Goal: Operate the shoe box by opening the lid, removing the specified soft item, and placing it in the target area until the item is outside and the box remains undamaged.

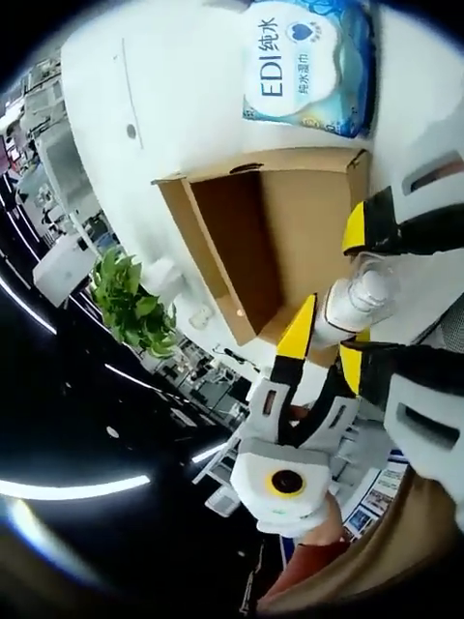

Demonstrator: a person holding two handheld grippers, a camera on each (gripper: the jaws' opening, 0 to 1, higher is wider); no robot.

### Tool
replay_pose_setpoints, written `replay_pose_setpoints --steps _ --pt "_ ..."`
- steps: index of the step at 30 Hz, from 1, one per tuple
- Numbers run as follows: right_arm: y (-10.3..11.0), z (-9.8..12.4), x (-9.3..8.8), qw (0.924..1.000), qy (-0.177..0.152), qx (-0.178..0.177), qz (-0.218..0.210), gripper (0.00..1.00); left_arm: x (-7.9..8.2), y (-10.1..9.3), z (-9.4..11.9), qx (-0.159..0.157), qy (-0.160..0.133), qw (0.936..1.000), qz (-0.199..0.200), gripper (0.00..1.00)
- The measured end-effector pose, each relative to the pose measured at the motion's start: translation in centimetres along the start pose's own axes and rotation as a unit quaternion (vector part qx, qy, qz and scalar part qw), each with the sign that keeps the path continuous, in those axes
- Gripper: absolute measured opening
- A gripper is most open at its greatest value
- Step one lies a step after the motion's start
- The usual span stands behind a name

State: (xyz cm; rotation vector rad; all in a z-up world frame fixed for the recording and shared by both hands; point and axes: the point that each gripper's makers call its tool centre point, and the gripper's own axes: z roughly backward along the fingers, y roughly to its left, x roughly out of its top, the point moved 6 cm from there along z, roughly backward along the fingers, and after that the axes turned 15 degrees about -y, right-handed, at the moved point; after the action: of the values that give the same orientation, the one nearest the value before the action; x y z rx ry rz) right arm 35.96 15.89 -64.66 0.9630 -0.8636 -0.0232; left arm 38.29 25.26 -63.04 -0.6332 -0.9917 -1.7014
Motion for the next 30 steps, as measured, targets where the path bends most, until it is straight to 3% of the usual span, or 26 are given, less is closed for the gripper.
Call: replay_pose_setpoints --steps 3,8,17,27,30 --pt "0.06 0.28 0.03 0.9995 -0.013 0.005 -0.029 0.25 -0.08 -0.07 0.00 0.000 -0.001 1.0000 0.001 0.20" --pt "0.56 0.35 0.02 0.9991 -0.017 0.011 -0.036 0.18 -0.58 -0.52 -0.22 -0.006 0.009 0.9999 -0.001 0.20" --pt "0.42 0.43 -0.53 0.9985 -0.007 0.004 -0.053 0.18 -0.63 -0.71 -0.36 -0.012 0.013 0.9998 -0.002 0.20" --pt "0.73 0.68 -0.86 0.9993 0.012 -0.002 -0.035 0.17 -0.52 -0.90 -0.45 -0.012 0.014 0.9998 -0.011 0.21" --pt "0.61 0.71 -0.83 0.9983 0.011 -0.013 -0.055 0.17 -0.63 -0.79 -0.49 -0.006 0.009 0.9999 -0.001 0.22"
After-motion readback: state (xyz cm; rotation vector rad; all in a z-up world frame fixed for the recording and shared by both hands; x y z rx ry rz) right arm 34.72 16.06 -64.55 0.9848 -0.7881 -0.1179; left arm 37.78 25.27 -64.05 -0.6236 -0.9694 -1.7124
